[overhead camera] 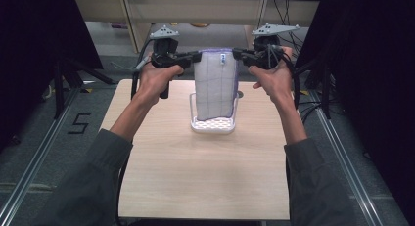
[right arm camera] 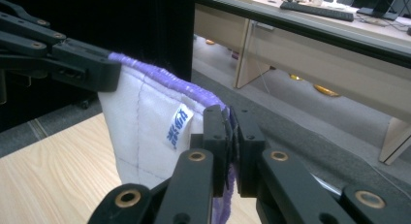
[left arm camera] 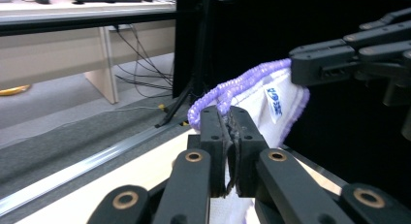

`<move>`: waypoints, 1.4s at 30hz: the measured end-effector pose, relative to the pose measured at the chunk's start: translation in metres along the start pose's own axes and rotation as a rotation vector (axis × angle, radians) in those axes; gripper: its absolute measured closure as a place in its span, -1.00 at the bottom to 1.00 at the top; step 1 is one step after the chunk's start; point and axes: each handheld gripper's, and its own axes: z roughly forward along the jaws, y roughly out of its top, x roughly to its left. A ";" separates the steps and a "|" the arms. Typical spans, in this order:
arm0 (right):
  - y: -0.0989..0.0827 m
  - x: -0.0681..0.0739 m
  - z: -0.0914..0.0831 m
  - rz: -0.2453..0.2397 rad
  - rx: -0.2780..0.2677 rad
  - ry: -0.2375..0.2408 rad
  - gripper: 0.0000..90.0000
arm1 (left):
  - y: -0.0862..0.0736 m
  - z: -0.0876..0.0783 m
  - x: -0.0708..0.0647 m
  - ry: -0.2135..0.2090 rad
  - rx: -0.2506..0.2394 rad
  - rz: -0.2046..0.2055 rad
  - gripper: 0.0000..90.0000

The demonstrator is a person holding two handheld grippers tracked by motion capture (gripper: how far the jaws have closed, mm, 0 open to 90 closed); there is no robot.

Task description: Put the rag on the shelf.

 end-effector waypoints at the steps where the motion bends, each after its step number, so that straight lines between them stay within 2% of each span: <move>1: 0.002 -0.001 0.002 0.004 -0.002 -0.001 0.92 | 0.002 0.001 0.002 0.009 -0.007 0.000 0.90; 5: 0.008 -0.003 0.011 -0.008 -0.008 -0.023 0.92 | 0.004 0.012 0.015 0.034 -0.036 -0.054 0.90; 6: 0.009 -0.003 0.015 -0.002 0.003 -0.023 0.92 | 0.003 0.015 0.018 0.036 -0.042 -0.066 0.90; 8: 0.010 -0.006 0.022 -0.019 -0.005 -0.049 0.92 | 0.000 0.023 0.026 0.030 -0.060 -0.096 0.90; 9: 0.011 -0.008 0.026 -0.008 0.008 -0.056 0.92 | -0.001 0.027 0.029 0.035 -0.062 -0.105 0.90; 11: 0.010 -0.013 0.035 0.014 0.020 -0.069 0.92 | -0.005 0.034 0.035 0.033 -0.060 -0.126 0.90; 14: 0.004 -0.023 0.050 0.012 0.032 -0.104 0.92 | -0.011 0.046 0.041 0.034 -0.045 -0.135 0.90; 18: -0.005 -0.033 0.068 0.038 0.044 -0.103 0.91 | -0.021 0.058 0.049 0.039 -0.032 -0.167 0.90; 21: -0.011 -0.035 0.079 0.067 0.066 -0.097 0.91 | -0.028 0.065 0.056 0.062 -0.010 -0.178 0.90; 23: -0.015 -0.035 0.085 0.068 0.071 -0.101 0.91 | -0.034 0.069 0.061 0.090 -0.003 -0.191 0.90; 25: -0.019 -0.037 0.093 0.066 0.084 -0.094 0.91 | -0.040 0.075 0.065 0.091 -0.009 -0.215 0.89; 27: -0.022 -0.037 0.099 0.094 0.085 -0.103 0.91 | -0.045 0.080 0.066 0.090 0.001 -0.220 0.89; 30: -0.030 -0.040 0.108 0.084 0.131 -0.120 0.91 | -0.055 0.088 0.068 0.088 0.037 -0.219 0.87; 32: -0.036 -0.042 0.111 0.092 0.158 -0.147 0.90 | -0.061 0.093 0.068 0.066 0.065 -0.213 0.85; 33: -0.039 -0.044 0.112 0.101 0.179 -0.157 0.90 | -0.063 0.094 0.068 0.076 0.074 -0.207 0.85; 34: -0.043 -0.045 0.114 0.117 0.187 -0.148 0.90 | -0.065 0.097 0.068 0.072 0.074 -0.218 0.86; 35: -0.045 -0.046 0.116 0.123 0.199 -0.148 0.90 | -0.067 0.099 0.068 0.065 0.090 -0.211 0.86; 39: -0.054 -0.047 0.120 0.144 0.263 -0.150 0.89 | -0.074 0.102 0.069 0.075 0.113 -0.209 0.85; 40: -0.056 -0.046 0.121 0.159 0.265 -0.151 0.88 | -0.075 0.101 0.070 0.080 0.113 -0.214 0.85; 42: -0.060 -0.048 0.124 0.147 0.264 -0.135 0.85 | -0.078 0.101 0.071 0.078 0.134 -0.218 0.84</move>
